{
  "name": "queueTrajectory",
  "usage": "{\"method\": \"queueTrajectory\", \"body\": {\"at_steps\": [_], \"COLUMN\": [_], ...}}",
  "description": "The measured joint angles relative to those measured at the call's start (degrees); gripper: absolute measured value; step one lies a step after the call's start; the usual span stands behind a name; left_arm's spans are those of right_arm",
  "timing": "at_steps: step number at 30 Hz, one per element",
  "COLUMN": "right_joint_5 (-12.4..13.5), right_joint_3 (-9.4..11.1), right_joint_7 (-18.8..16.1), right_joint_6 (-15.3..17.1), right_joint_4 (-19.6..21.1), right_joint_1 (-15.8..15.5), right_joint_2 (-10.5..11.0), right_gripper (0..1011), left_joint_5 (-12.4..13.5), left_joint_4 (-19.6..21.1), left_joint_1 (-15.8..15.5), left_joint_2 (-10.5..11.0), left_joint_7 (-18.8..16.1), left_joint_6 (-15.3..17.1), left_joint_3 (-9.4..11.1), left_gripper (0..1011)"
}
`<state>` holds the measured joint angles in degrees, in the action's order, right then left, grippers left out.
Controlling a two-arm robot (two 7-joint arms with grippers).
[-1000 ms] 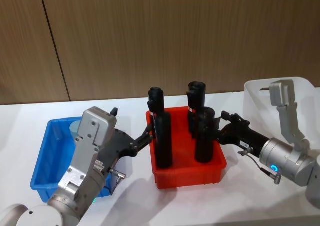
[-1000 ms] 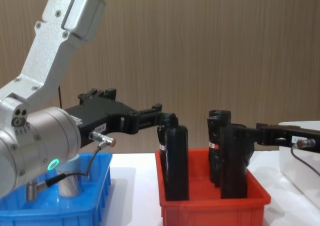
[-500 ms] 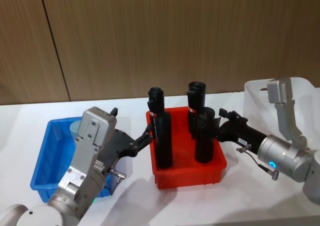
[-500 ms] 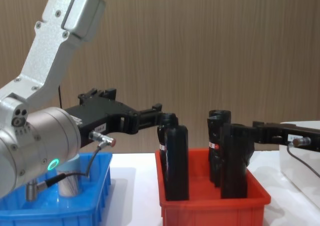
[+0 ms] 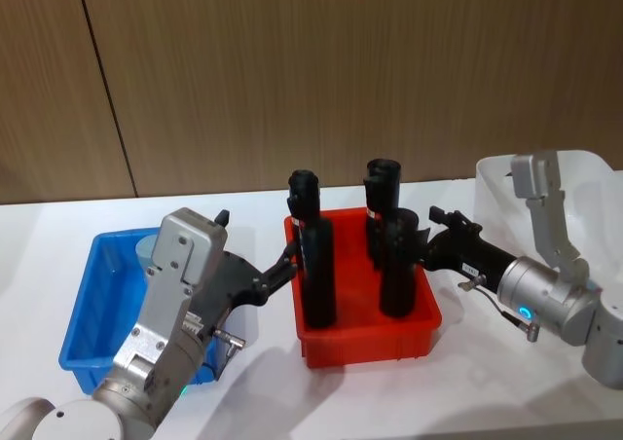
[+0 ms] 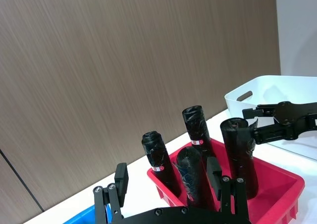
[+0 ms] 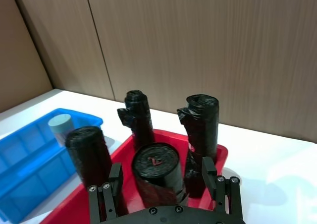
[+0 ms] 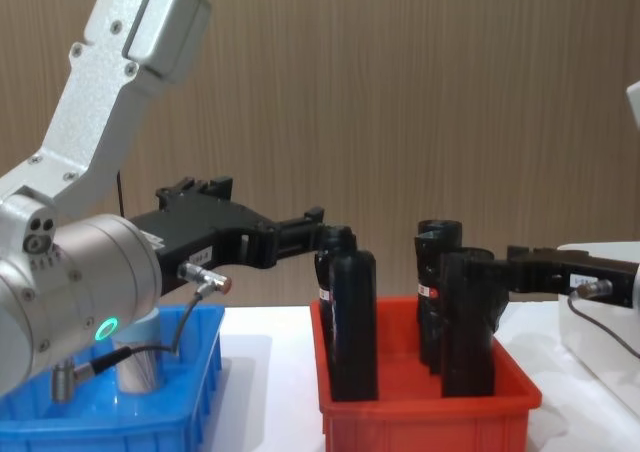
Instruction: Pick the cotton swabs from the blue box and place them into the white box.
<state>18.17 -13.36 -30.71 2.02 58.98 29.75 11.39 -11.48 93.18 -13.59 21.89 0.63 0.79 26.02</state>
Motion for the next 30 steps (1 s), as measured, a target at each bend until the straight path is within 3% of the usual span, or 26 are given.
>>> {"method": "queueTrajectory", "body": {"at_steps": [15, 30], "right_joint_5": [-2.9, -4.4], "right_joint_3": [-0.8, -2.4], "right_joint_7": [1.0, 0.0], "right_joint_6": [-4.1, -6.2], "right_joint_4": [-9.0, -15.5], "right_joint_1": [5.0, 8.8], "right_joint_2": [-1.6, -3.4], "right_gripper": [1002, 1002], "left_joint_5": [0.0, 0.0], "left_joint_4": [0.0, 0.0], "left_joint_1": [0.0, 0.0], "left_joint_2": [0.0, 0.0], "left_joint_7": [0.0, 0.0], "left_joint_6": [0.0, 0.0], "left_joint_3": [0.0, 0.0], "left_gripper": [1004, 1004]}}
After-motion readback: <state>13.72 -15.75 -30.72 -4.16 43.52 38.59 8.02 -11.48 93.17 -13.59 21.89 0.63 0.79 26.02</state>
